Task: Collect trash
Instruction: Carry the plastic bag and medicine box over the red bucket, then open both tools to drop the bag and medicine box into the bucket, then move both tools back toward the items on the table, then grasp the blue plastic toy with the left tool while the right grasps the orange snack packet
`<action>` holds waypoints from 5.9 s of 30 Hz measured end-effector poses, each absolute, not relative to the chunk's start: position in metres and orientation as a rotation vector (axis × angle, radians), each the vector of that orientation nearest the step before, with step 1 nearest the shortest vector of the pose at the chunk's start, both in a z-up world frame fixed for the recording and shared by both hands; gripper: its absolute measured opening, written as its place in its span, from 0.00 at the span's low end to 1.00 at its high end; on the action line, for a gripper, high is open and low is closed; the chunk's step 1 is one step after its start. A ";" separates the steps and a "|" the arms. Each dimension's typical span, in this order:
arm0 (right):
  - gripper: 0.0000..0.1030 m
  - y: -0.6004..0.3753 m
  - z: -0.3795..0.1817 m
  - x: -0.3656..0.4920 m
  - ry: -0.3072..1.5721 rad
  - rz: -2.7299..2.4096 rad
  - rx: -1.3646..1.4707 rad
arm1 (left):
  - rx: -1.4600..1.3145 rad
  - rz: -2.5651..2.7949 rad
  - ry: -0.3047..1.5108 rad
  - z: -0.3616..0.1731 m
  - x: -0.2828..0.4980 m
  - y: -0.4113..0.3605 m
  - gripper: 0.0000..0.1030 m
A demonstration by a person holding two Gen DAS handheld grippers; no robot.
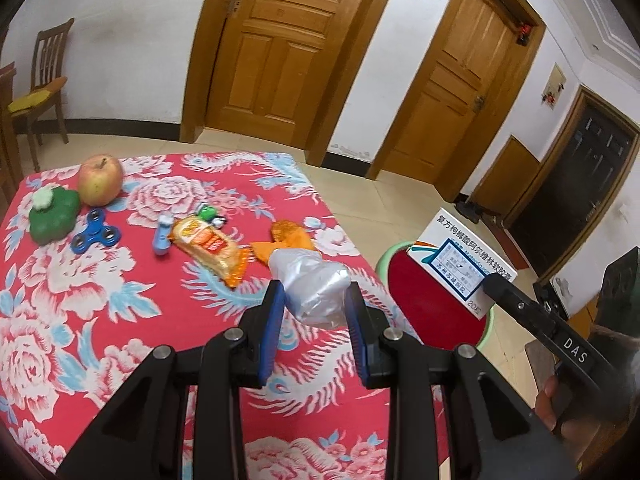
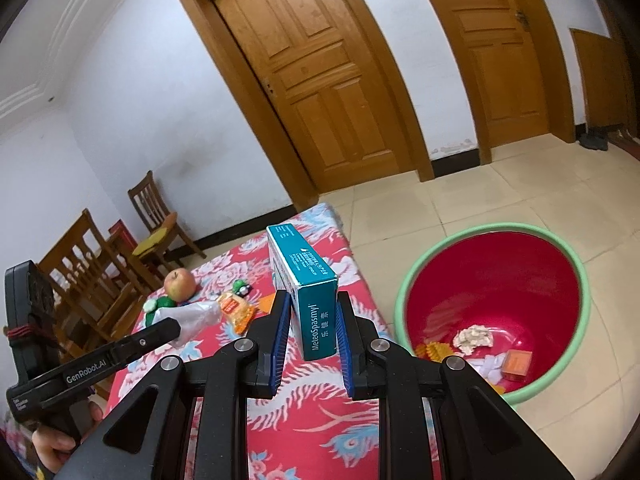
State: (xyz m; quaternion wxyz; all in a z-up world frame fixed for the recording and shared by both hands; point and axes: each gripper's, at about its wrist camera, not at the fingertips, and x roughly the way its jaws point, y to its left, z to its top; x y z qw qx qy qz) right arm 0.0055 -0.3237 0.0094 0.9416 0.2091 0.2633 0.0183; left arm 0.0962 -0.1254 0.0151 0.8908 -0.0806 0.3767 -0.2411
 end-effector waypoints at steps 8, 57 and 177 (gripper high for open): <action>0.22 -0.348 0.003 -0.001 0.542 -0.028 0.460 | -0.116 -0.564 0.794 0.015 0.099 -0.162 0.30; 0.26 -0.445 -0.069 -0.001 0.696 -0.343 0.588 | 0.058 -0.800 0.993 -0.051 0.110 -0.315 0.30; 0.17 -0.226 -0.072 0.196 0.863 0.070 0.214 | -0.177 -0.226 0.915 -0.086 0.241 -0.046 0.17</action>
